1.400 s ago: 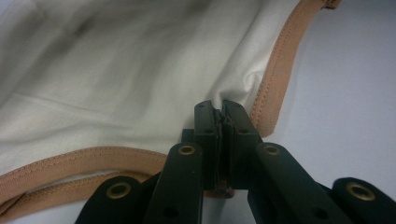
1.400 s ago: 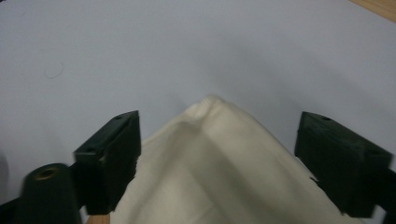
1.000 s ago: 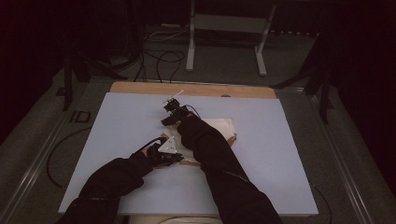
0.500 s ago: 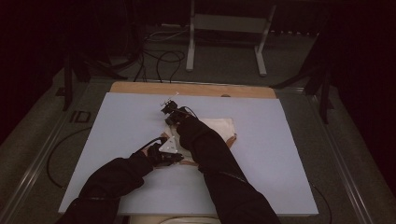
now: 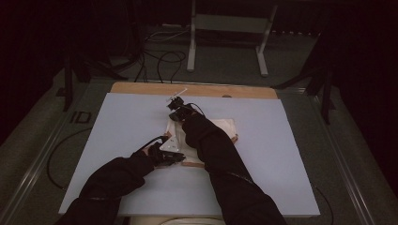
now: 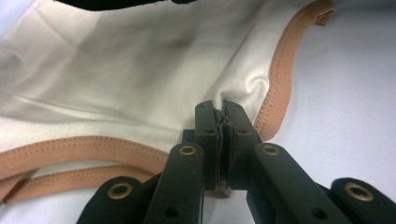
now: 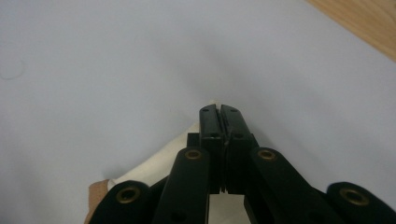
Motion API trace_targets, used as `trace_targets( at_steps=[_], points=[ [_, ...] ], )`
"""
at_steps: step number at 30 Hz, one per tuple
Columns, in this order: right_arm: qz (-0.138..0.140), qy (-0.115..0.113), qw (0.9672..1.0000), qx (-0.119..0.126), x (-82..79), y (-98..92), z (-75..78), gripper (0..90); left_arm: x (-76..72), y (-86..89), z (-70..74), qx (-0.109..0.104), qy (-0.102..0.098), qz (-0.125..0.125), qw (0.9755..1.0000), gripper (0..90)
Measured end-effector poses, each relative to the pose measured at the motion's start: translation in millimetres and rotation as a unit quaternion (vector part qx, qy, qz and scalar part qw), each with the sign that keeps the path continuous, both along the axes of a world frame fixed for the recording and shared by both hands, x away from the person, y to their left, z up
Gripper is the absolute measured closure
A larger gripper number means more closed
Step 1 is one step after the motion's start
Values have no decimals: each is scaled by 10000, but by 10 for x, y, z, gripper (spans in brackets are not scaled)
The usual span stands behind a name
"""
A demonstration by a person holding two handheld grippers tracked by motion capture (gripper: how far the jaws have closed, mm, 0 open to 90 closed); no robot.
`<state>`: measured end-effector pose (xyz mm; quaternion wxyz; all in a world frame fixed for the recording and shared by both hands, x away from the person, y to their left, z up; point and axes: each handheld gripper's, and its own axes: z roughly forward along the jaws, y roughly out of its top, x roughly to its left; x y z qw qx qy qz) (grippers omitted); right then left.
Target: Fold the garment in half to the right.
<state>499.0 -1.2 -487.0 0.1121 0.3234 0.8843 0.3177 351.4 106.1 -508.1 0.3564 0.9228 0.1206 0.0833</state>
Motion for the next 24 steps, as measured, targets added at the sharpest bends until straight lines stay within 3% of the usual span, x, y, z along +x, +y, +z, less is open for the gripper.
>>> trace_targets(
  at_steps=[14,24],
  points=[
    [3,-136,9998,166,-55,-214,209,897,-13,-61,148,-4,-83,-97,9999,874],
    [-60,-174,9996,224,-78,-389,318,897,-9,-120,258,113,-183,-223,9995,874]
  ],
)
